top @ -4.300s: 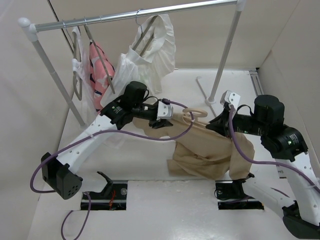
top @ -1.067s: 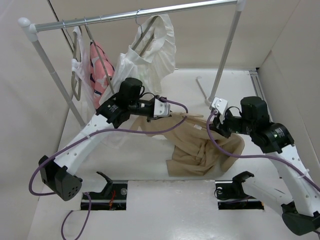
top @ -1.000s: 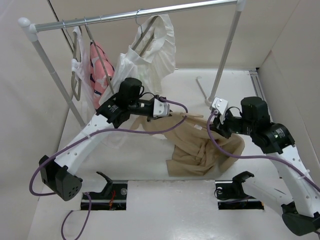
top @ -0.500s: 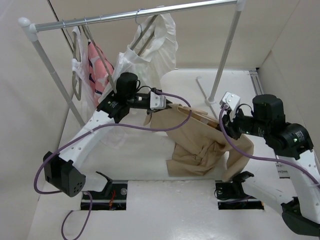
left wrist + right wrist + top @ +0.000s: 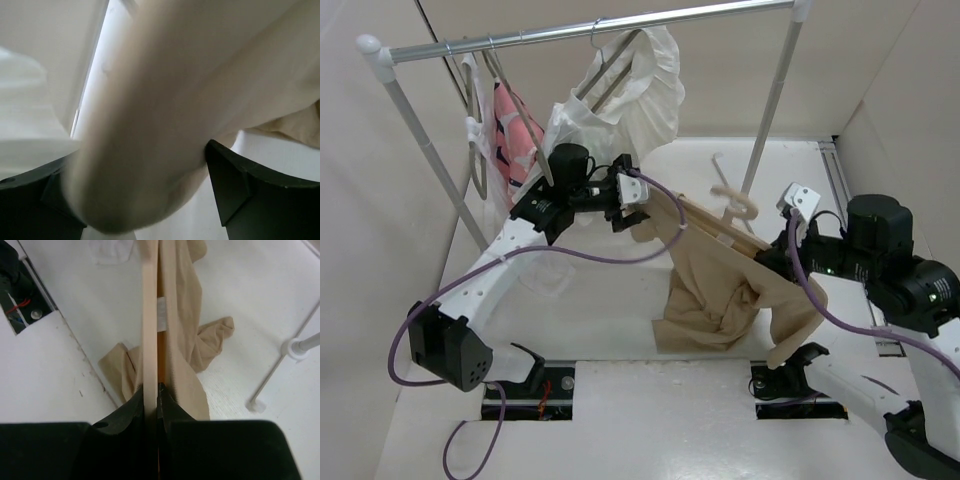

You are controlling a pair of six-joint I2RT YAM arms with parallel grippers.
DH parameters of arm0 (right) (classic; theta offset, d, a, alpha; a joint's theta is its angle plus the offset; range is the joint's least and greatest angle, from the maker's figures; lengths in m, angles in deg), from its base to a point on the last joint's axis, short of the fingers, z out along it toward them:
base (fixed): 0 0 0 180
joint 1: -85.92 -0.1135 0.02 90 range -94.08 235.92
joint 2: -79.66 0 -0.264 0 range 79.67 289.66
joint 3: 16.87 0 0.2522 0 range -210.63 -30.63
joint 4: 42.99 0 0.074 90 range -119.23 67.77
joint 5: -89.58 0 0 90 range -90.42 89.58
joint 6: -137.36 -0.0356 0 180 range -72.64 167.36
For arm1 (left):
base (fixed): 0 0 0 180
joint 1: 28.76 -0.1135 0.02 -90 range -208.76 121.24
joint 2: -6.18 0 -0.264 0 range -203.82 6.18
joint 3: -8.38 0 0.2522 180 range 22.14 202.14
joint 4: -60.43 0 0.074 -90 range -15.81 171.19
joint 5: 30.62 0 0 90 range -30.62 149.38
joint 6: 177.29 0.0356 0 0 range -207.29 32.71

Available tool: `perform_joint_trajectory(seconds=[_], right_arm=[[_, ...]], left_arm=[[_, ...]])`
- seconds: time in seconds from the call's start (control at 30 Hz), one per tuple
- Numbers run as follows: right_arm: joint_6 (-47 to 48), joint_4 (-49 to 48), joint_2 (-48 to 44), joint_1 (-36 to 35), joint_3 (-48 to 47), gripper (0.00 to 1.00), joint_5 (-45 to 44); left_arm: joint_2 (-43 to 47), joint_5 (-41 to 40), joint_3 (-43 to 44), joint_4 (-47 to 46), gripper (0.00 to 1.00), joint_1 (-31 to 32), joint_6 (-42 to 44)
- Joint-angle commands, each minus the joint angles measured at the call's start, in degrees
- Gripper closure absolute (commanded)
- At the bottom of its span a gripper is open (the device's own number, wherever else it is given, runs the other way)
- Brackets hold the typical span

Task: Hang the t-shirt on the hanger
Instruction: Place tshirt on hanger

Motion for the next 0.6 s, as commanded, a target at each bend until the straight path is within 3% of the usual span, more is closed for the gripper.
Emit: perform_joint_trajectory(seconds=[0.0, 0.23, 0.4, 0.57], right_arm=[[-1.6, -9.3, -2.8, 0.7, -2.6, 1.0, 5.9], [-2.8, -11.4, -1.1, 0.7, -1.1, 1.0, 6.1], [-4.3, -8.3, 6.1, 0.7, -9.3, 1.0, -5.4], [-5.5, -6.1, 16.8, 0.7, -22.0, 1.0, -14.7]], left_arm=[[-1.0, -9.4, 0.7, 2.4, 0.21, -0.8, -2.4], [-4.1, -17.6, 4.4, 5.0, 0.16, 1.1, -4.5], [-2.0, -13.0, 3.8, 4.4, 0.0, 1.1, -6.7], [2.1, -5.3, 0.8, 3.8, 0.0, 1.1, -6.2]])
